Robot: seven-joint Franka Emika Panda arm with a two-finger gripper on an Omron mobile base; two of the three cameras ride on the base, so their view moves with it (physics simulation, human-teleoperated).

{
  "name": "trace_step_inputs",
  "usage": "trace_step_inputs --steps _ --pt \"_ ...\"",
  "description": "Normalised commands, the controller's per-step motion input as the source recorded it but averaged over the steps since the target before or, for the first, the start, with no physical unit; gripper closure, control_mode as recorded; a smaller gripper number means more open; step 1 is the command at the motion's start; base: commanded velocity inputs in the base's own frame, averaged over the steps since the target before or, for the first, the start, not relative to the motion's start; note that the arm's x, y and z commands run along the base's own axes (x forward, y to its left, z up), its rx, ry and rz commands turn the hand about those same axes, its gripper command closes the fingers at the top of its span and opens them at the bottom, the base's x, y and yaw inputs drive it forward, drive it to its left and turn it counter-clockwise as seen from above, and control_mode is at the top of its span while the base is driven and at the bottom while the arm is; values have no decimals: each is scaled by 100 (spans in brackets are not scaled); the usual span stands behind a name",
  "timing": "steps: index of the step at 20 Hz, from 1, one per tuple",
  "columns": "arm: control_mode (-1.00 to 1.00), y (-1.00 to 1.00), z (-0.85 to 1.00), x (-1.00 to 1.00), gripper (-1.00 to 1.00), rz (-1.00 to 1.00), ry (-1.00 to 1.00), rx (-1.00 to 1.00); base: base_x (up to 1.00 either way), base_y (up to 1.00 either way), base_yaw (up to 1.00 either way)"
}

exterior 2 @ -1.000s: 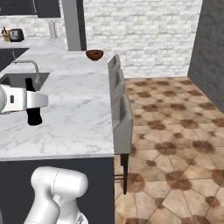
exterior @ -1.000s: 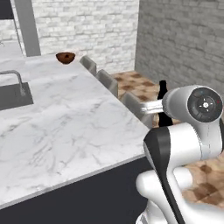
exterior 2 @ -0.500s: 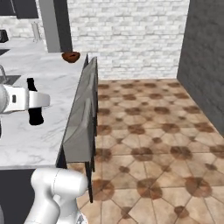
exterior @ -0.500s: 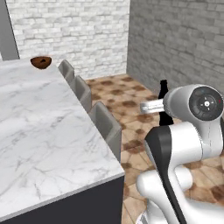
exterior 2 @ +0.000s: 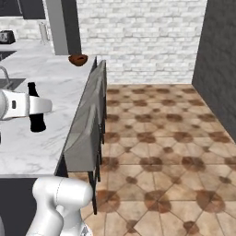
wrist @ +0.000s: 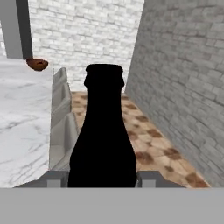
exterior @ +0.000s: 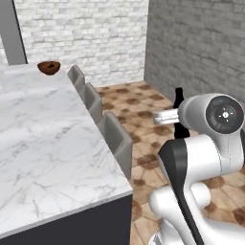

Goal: Open the fridge, grab two sodas, and place both sodas inside the bowl with ice on the dining counter.

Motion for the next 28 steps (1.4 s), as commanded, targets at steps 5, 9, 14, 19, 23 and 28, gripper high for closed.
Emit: trace_step_inputs --steps 5,9,14,19,23,28 --pt "100 0 0 0 100 0 0 0 5 -100 0" --pt "100 0 0 0 100 0 0 0 2 -100 0" --pt "100 0 0 0 100 0 0 0 44 -100 2" --pt "100 0 0 0 100 0 0 0 71 -93 11" --pt "100 0 0 0 100 0 0 0 96 -45 23" --pt "100 0 0 0 100 0 0 0 91 -20 32"
